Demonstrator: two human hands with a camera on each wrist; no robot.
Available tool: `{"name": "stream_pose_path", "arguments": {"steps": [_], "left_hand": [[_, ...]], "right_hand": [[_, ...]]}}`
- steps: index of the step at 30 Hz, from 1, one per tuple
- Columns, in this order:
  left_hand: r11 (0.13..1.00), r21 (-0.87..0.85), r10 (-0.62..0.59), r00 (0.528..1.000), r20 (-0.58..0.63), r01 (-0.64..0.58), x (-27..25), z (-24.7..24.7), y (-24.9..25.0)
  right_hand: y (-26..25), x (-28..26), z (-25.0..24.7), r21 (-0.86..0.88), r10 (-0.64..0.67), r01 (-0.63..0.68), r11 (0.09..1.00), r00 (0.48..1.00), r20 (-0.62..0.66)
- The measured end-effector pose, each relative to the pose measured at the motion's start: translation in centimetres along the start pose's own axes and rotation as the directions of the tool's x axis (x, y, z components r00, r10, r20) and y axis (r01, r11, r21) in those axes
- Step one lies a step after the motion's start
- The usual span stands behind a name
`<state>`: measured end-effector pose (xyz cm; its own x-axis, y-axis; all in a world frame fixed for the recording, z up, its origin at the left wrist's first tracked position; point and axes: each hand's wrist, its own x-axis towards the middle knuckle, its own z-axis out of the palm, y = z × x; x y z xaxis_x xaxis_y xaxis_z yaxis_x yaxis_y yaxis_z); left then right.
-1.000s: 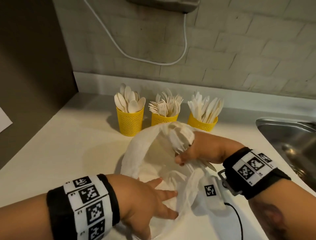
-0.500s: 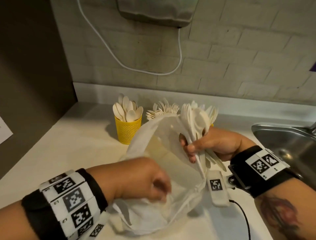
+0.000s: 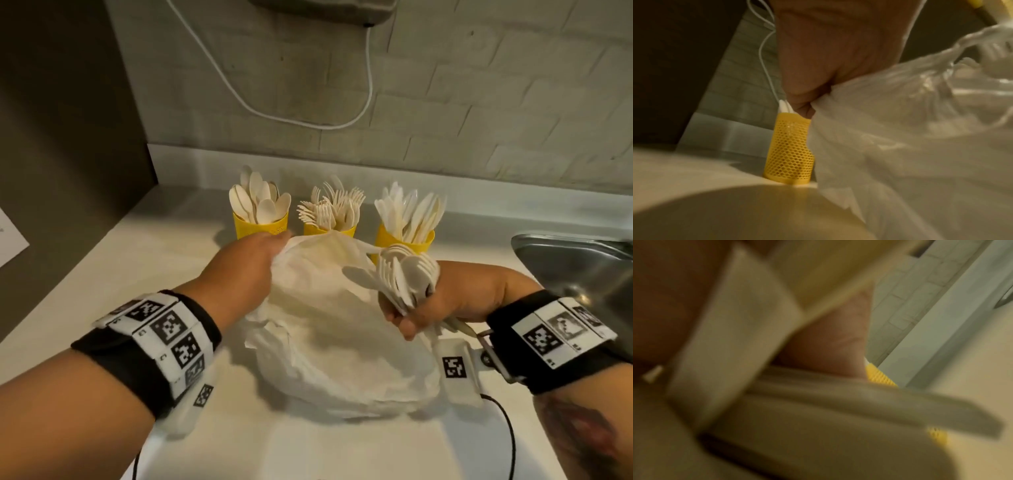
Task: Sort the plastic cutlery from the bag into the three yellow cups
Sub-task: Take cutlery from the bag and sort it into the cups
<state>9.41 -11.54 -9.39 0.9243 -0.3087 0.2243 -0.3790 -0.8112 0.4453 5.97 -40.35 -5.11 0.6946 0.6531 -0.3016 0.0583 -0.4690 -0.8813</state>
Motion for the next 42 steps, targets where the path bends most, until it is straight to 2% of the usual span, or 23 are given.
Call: {"name": "stream_pose_path", "arguments": {"steps": [1, 3, 5, 6, 7, 8, 10, 12, 14, 18, 20, 21, 22, 23, 24, 25, 26, 27, 30, 32, 36, 39, 42], "left_hand": [[0.999, -0.004, -0.042, 0.999, -0.001, 0.042, 0.0, 0.0, -0.4], [1.0, 0.004, -0.021, 1.0, -0.009, 0.021, 0.1, 0.1, -0.6], [0.994, 0.04, 0.098, 0.994, 0.037, -0.1, -0.5, 0.3, 0.4], [0.984, 0.057, 0.16, 0.98, 0.118, -0.167, -1.0, 0.6, 1.1], [0.971, 0.076, 0.201, 0.948, 0.245, -0.226, -1.7, 1.1, 2.0], [0.954, 0.102, 0.22, 0.891, 0.398, -0.281, -2.5, 1.6, 2.8], [0.908, 0.152, 0.205, 0.728, 0.654, -0.392, -3.8, 3.0, 3.8], [0.853, 0.198, 0.17, 0.616, 0.77, -0.483, -4.5, 4.4, 3.7], [0.829, 0.253, 0.105, 0.583, 0.806, -0.499, -4.6, 5.0, 3.3], [0.809, 0.333, 0.071, 0.643, 0.763, -0.485, -3.5, 2.9, 3.5], [0.912, 0.218, 0.122, 0.739, 0.663, -0.346, -2.3, 0.1, 4.2], [0.975, 0.06, 0.145, 0.815, 0.561, -0.214, -1.7, -1.5, 4.9], [0.978, -0.202, 0.141, 0.895, 0.423, -0.058, -1.1, -3.1, 5.8], [0.857, -0.508, 0.084, 0.951, 0.297, 0.083, -0.5, -4.5, 6.6], [0.624, -0.759, -0.003, 0.973, 0.233, 0.183, 0.2, -5.5, 7.3], [0.365, -0.896, -0.081, 0.968, 0.238, 0.251, 0.9, -6.2, 7.8], [0.158, -0.938, -0.123, 0.949, 0.291, 0.308, 1.7, -6.6, 8.3], [0.002, -0.932, -0.127, 0.924, 0.36, 0.363, 2.3, -6.6, 8.8], [-0.318, -0.851, -0.119, 0.873, 0.473, 0.418, 3.1, -5.6, 10.2], [-0.397, -0.836, -0.185, 0.859, 0.477, 0.379, 3.0, -4.5, 10.6], [-0.385, -0.834, -0.237, 0.831, 0.503, 0.395, 2.3, -2.6, 10.3], [-0.369, -0.8, -0.202, 0.799, 0.566, 0.473, 1.7, -1.7, 9.7], [-0.373, -0.783, -0.22, 0.772, 0.596, 0.498, 1.8, -1.0, 9.2]], "right_hand": [[0.0, -0.5, -0.2, 0.007, -0.003, 0.003, 1.0, 1.0, -0.006], [0.0, -1.2, -0.5, 0.043, -0.026, 0.027, 0.999, 0.999, -0.033], [0.0, -1.4, -0.7, 0.111, -0.098, 0.11, 0.988, 0.99, -0.104], [0.1, -1.3, -0.7, 0.16, -0.135, 0.161, 0.974, 0.978, -0.16], [0.1, -1.2, -0.8, 0.22, -0.155, 0.205, 0.954, 0.963, -0.221], [0.0, -1.0, -0.9, 0.293, -0.164, 0.246, 0.924, 0.946, -0.278], [-0.4, -0.5, -0.9, 0.458, -0.164, 0.332, 0.825, 0.915, -0.368], [-1.3, 0.1, -0.9, 0.56, -0.126, 0.408, 0.721, 0.872, -0.473], [-2.7, 0.4, -1.0, 0.595, -0.054, 0.472, 0.651, 0.81, -0.584], [-5.9, 0.1, -1.8, 0.617, 0.079, 0.573, 0.539, 0.695, -0.715], [-7.6, -0.1, -2.2, 0.593, 0.081, 0.62, 0.514, 0.653, -0.753], [-8.5, -0.2, -2.4, 0.576, 0.069, 0.644, 0.503, 0.634, -0.77], [-9.3, -0.1, -2.5, 0.555, 0.047, 0.672, 0.49, 0.615, -0.787], [-10.1, 0.0, -2.5, 0.529, 0.017, 0.701, 0.479, 0.595, -0.804], [-10.9, 0.3, -2.3, 0.495, -0.018, 0.726, 0.478, 0.572, -0.82], [-11.7, 0.8, -2.0, 0.455, -0.057, 0.749, 0.482, 0.545, -0.837], [-12.3, 1.4, -1.6, 0.412, -0.097, 0.771, 0.485, 0.517, -0.851], [-12.7, 2.1, -1.1, 0.373, -0.136, 0.789, 0.488, 0.49, -0.861], [-12.7, 4.9, 1.0, 0.259, -0.21, 0.807, 0.531, 0.422, -0.882], [-11.8, 6.3, 2.7, 0.196, -0.222, 0.754, 0.627, 0.414, -0.883], [-8.9, 8.0, 5.8, 0.121, -0.159, 0.594, 0.795, 0.398, -0.904], [-7.9, 8.5, 6.6, 0.101, -0.141, 0.559, 0.823, 0.372, -0.917], [-7.6, 8.7, 6.1, 0.113, -0.137, 0.608, 0.786, 0.349, -0.927]]}}
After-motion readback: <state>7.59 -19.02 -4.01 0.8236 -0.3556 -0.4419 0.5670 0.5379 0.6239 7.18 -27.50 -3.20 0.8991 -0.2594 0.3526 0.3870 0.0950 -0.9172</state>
